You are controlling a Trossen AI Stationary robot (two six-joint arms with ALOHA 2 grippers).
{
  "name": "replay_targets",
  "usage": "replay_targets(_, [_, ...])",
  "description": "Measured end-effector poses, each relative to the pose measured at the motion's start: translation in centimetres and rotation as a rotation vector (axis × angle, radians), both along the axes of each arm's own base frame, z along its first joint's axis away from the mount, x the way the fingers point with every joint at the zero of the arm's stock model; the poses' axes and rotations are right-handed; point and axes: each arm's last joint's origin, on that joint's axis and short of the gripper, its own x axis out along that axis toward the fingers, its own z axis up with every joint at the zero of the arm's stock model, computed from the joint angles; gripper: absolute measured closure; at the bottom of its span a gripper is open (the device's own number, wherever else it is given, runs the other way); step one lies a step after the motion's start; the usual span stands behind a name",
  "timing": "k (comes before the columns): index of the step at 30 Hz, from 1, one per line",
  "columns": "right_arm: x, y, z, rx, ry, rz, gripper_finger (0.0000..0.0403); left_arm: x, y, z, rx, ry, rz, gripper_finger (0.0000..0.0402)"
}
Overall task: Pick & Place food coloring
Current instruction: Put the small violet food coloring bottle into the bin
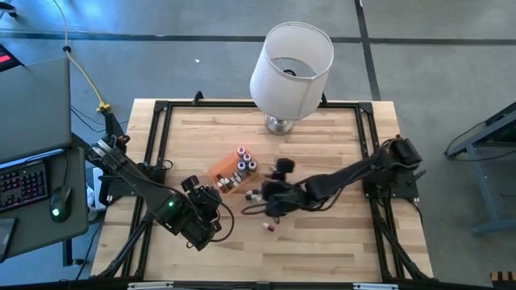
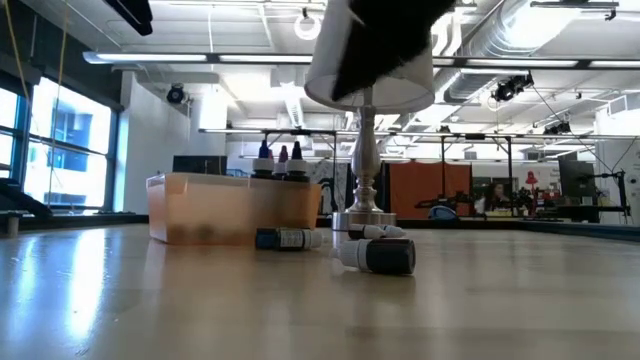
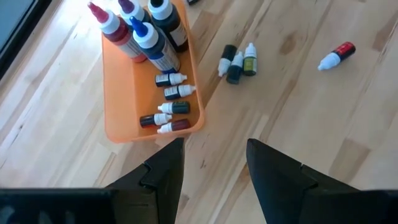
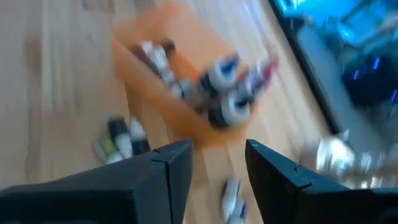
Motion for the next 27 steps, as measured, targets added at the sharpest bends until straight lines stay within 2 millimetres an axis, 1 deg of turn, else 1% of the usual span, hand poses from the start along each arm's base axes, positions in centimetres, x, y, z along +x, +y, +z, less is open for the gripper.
replay_targets(2, [-1.4, -0.5, -1.1, 0.041, -0.011, -0.057, 0.0265, 0.0, 0.0, 0.0, -0.002, -0.002, 0.0, 0.0231])
replay_targets(6, [-3.7, -2.2, -5.0, 0.015, -0.069, -0.167, 0.0264, 0.0, 0.0, 0.0, -0.005, -0.005, 0.0, 0.0231])
replay_targets(9, [-4.6, -4.0, -7.5, 0.027, -0.143, -0.198, 0.0265, 0.1, -0.1, 0.0, -0.007, -0.008, 0.0, 0.0231])
replay_targets(13, [-5.3, -6.7, -9.9, 0.145, -0.228, -0.165, 0.0265, 0.1, -0.1, 0.0, -0.009, -0.011, 0.0, 0.0231])
replay_targets(16, [-6.2, -8.5, -11.0, 0.179, -0.286, -0.168, 0.0265, 0.1, -0.1, 0.0, -0.01, -0.013, 0.0, 0.0231])
replay_targets(19, [-7.0, -9.7, -11.9, 0.231, -0.315, -0.157, 0.0265, 0.1, -0.1, 0.0, -0.011, -0.012, 0.0, 0.0231])
replay_targets(22, [-7.5, -10.2, -12.4, 0.289, -0.331, -0.134, 0.0265, 0.1, -0.1, 0.0, -0.01, -0.012, 0.0, 0.0231])
replay_targets(27, [-8.0, -10.1, -12.8, 0.303, -0.311, -0.114, 0.0265, 0.1, -0.1, 0.0, -0.01, -0.012, 0.0, 0.0231])
